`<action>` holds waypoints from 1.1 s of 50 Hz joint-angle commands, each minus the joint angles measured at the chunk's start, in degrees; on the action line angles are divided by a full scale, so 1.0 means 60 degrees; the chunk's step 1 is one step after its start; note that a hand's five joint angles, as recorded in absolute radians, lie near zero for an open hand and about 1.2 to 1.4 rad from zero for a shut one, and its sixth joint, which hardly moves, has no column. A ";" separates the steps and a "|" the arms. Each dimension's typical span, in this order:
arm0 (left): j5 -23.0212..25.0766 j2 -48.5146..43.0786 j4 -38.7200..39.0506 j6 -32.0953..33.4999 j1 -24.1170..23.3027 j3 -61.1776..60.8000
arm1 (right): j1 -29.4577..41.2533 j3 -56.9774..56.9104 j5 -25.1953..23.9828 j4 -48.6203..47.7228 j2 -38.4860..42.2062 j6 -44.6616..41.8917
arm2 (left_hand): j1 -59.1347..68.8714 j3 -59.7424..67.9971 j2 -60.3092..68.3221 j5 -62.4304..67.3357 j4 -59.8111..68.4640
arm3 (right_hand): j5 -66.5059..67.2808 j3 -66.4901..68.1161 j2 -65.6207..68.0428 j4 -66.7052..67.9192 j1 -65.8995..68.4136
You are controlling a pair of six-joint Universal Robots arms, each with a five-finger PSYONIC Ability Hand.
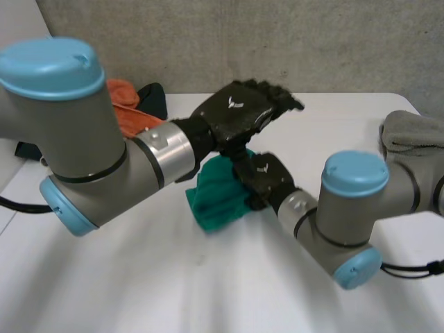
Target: Fold the laundry.
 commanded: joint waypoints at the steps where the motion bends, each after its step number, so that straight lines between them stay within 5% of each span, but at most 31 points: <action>1: -0.0203 0.0538 -0.0017 -0.0569 -0.0146 0.0569 | -0.0441 -0.1310 0.0048 0.0041 -0.0206 -0.0352 | -0.0264 -0.0316 -0.0303 -0.0465 -0.0246 | 0.2708 0.2334 0.2404 0.1988 0.3451; 22: -0.0511 0.1212 0.0071 -0.1185 -0.0219 0.0658 | -0.4908 -0.8135 0.0678 -0.0369 0.2781 0.1098 | -0.0264 -0.0316 -0.0303 -0.0465 -0.0246 | 0.2708 0.2334 0.2404 0.1988 0.3451; 31: -0.0511 0.1036 0.0202 -0.1155 -0.0204 0.0350 | -0.7119 -0.9924 -0.0929 -0.0559 0.5357 0.2356 | -0.0264 -0.0316 -0.0303 -0.0465 -0.0246 | 0.2708 0.2334 0.2404 0.1988 0.3451; 39: -0.0511 0.0846 0.0480 -0.1155 -0.0204 0.0043 | -0.8132 -0.8988 -0.2354 -0.0559 0.6240 0.2344 | -0.0264 -0.0316 -0.0303 -0.0465 -0.0246 | 0.2708 0.2334 0.2404 0.1988 0.3451; 55: -0.0511 0.0934 0.0657 -0.1141 -0.0336 -0.0089 | -0.9011 -0.5150 -0.2984 -0.3269 0.4292 0.3398 | -0.0264 -0.0316 -0.0303 -0.0465 -0.0246 | 0.2708 0.2334 0.2404 0.1988 0.3451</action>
